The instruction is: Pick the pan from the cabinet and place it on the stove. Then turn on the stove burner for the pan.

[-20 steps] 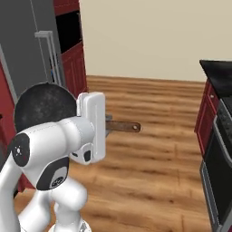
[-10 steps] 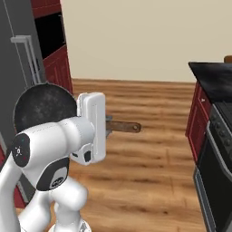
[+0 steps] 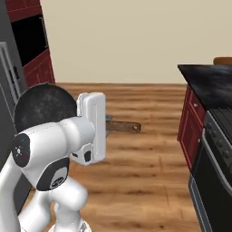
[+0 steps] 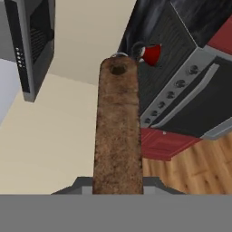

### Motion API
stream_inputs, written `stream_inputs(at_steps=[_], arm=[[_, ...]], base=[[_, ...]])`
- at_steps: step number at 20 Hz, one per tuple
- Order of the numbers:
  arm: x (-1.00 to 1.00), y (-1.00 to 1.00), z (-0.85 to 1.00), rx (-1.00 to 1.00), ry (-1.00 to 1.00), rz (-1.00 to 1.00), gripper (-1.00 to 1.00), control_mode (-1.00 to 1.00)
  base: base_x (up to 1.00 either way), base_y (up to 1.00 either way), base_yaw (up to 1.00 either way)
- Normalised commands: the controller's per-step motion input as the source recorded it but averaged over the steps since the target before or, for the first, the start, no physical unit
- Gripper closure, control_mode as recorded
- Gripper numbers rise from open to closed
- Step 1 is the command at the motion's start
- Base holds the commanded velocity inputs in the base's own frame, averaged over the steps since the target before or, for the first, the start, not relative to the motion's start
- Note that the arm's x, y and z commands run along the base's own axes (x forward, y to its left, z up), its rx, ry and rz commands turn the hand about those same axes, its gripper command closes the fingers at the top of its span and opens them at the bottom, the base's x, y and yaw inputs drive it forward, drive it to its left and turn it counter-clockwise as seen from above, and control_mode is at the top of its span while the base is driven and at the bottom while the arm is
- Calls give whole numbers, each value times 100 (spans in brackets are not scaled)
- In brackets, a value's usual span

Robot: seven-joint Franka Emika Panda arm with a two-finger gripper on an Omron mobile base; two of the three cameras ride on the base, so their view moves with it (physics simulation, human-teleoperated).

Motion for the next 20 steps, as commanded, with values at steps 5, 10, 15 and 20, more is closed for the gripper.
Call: stream_inputs(at_steps=[5,10,15,20], arm=[[0,0,0,0,0,0,100,100],[0,0,0,0,0,0,100,100],[0,0,0,0,0,0,100,100],[0,0,0,0,0,0,100,100]], base=[[68,6,-20],[68,3,-19],[64,1,-18],[60,0,-17]])
